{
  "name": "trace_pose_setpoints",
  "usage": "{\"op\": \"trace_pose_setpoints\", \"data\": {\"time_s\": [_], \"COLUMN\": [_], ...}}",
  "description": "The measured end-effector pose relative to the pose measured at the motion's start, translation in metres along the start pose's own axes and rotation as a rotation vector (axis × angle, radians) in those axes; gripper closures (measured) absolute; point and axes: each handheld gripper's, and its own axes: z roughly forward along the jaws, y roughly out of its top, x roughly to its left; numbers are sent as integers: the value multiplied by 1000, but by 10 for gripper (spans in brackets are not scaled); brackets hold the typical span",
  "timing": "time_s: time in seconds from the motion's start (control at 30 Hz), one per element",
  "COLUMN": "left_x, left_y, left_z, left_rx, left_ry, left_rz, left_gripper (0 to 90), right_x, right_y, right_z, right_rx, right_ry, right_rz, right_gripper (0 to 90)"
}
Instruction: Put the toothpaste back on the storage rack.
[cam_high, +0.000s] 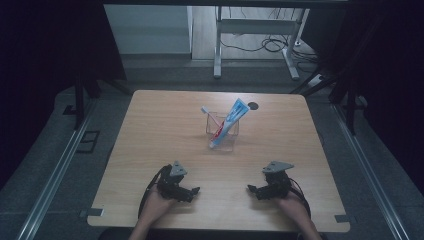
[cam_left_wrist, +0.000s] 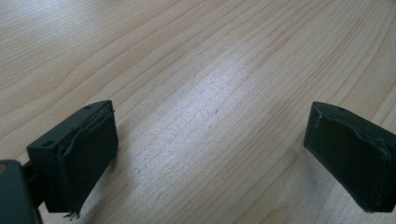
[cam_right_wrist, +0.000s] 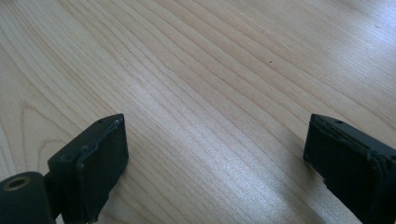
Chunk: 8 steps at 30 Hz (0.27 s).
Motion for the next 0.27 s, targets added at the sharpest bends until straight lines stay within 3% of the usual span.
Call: {"op": "trace_pose_setpoints", "data": {"time_s": [0.13,0.27], "left_x": [-3,-2], "left_y": [0,0], "left_z": [1,1], "left_rx": [23,24], "left_ry": [31,29], "left_rz": [37,42], "left_gripper": [24,23], "right_x": [0,0], "right_y": [0,0], "right_z": [0,0], "right_rx": [1,0], "right_ry": [2,0], "right_rz": [0,0], "right_gripper": [61,61]}}
